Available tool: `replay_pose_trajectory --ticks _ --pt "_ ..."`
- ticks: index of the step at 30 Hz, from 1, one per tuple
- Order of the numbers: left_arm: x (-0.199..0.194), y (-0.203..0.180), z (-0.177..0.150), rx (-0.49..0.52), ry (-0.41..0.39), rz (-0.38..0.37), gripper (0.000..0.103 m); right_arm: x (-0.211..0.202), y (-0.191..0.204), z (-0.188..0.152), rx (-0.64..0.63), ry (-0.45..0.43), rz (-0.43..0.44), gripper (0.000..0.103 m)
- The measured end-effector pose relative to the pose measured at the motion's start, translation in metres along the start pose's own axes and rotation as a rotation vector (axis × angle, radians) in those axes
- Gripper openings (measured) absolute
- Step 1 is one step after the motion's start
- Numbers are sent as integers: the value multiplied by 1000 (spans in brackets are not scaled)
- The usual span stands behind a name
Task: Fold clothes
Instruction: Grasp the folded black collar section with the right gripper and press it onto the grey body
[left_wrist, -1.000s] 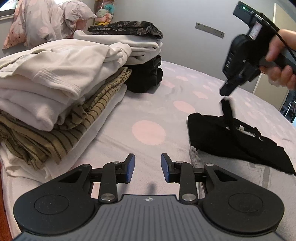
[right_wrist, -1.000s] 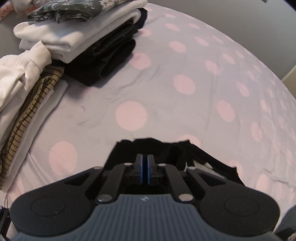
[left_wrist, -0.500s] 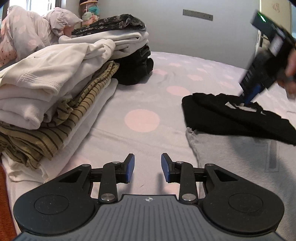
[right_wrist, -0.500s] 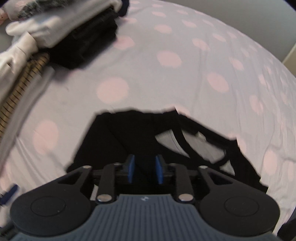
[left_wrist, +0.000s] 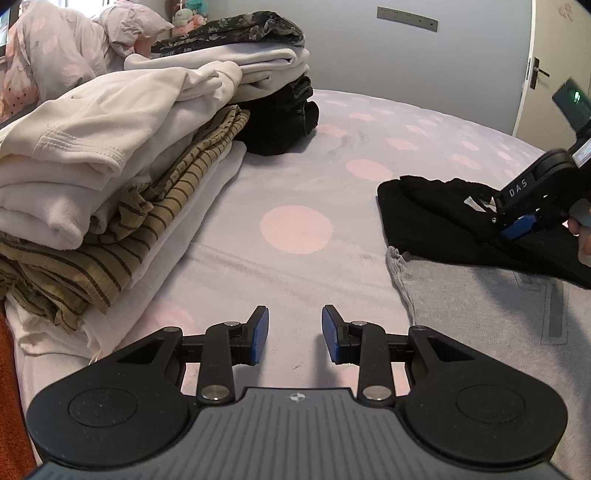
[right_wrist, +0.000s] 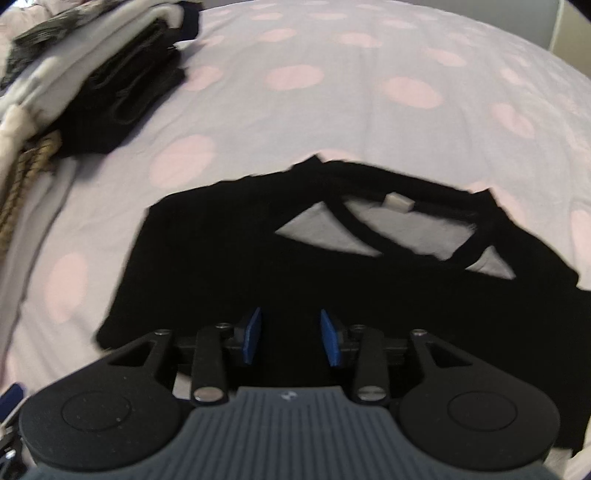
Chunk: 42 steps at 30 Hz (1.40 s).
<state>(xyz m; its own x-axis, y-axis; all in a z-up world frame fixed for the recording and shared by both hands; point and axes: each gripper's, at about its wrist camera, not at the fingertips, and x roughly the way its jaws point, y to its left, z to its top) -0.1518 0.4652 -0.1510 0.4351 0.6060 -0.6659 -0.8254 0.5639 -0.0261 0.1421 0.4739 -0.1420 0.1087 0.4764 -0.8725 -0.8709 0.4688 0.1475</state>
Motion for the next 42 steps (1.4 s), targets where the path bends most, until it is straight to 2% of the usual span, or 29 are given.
replay_pose_trajectory --ticks 4,8,12,15,19,21,23,29,35,42 --pt "-1 -2 -1 15 -2 8 37 -10 24 -14 -58 17 68 45" --pt "-1 -2 -2 10 1 10 37 -23 47 -27 -105 28 159 43" --pt "-2 0 -2 2 -2 8 37 -35 72 -34 -213 19 181 43" --pt "-3 2 -1 -8 -3 9 37 -40 73 -29 -253 -17 131 43" --pt "-4 7 2 -31 -7 6 37 -40 50 -14 -193 -72 16 42" --pt "-5 9 3 -42 -9 4 37 -38 37 -7 -160 -102 -45 39" --pt "-6 10 4 -53 -9 2 37 -37 24 -1 -135 -127 -92 31" --pt "-2 10 2 -55 12 10 37 -25 -3 10 -72 -147 -144 30" --pt "2 7 0 -35 22 22 37 1 5 12 -43 -121 -90 30" --pt "3 6 0 -37 13 19 37 14 48 1 -107 -113 83 30"
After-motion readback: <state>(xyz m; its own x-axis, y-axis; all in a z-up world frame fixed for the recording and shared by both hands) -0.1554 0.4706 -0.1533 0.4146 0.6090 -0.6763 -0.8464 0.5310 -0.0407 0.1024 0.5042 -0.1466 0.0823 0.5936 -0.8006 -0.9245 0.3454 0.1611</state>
